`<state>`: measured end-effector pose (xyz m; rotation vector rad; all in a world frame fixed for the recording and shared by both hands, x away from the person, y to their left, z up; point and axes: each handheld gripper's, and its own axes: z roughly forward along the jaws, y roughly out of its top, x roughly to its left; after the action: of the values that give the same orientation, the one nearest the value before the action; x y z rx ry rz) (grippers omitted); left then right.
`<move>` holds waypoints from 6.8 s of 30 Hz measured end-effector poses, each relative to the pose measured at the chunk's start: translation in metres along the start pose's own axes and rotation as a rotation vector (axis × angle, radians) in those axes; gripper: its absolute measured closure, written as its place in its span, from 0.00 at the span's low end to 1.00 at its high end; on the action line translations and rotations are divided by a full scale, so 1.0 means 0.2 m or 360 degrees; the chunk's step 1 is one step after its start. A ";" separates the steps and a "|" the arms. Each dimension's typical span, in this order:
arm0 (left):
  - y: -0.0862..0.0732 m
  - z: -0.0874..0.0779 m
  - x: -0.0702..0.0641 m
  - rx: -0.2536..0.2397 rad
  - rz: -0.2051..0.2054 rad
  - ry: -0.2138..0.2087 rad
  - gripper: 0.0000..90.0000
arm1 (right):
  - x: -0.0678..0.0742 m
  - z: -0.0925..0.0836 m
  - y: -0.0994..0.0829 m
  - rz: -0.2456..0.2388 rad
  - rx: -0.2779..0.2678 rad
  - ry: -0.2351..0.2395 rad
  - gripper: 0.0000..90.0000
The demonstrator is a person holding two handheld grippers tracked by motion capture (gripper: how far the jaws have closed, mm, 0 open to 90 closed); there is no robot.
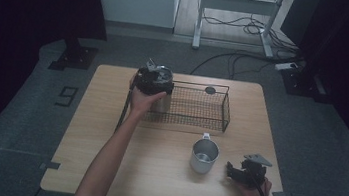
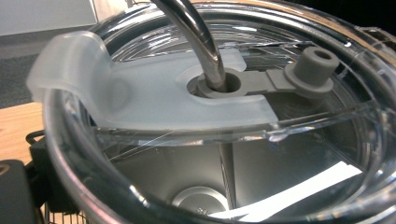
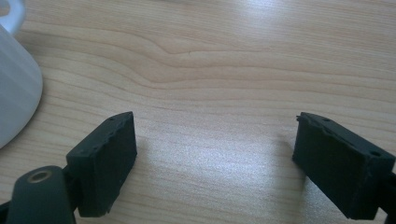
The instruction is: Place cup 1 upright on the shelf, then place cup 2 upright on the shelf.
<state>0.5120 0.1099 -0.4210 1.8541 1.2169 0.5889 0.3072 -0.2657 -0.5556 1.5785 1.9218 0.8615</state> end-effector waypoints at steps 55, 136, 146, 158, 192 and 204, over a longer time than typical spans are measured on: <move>-0.12 0.02 0.00 0.0049 -0.0005 -0.0052 0.01 | 0.00 0.00 0.00 0.0000 0.0000 -0.0002 0.15; -1.04 -0.74 0.05 0.0107 -0.0016 -0.0187 0.11 | 0.00 0.01 0.01 0.0018 0.0004 -0.0020 0.15; -1.08 -0.71 0.04 0.0152 -0.0006 -0.0160 0.11 | 0.00 0.01 0.01 0.0018 0.0003 -0.0021 0.15; -1.10 -0.70 0.04 0.0160 -0.0015 -0.0140 0.11 | 0.00 0.01 0.02 0.0019 0.0003 -0.0017 0.15; -1.16 -0.62 -0.03 0.0255 0.0034 -0.0131 0.14 | 0.09 -0.27 0.12 -0.0002 -0.0291 0.0195 0.17; -1.15 -0.60 -0.04 0.0336 0.0035 -0.0068 0.15 | 0.20 -0.34 0.17 -0.0081 -0.0347 0.0268 0.16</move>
<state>0.3002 0.1931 -0.5468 2.0471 1.2722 0.4435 0.2730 -0.2332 -0.4834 1.3610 1.8975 1.1714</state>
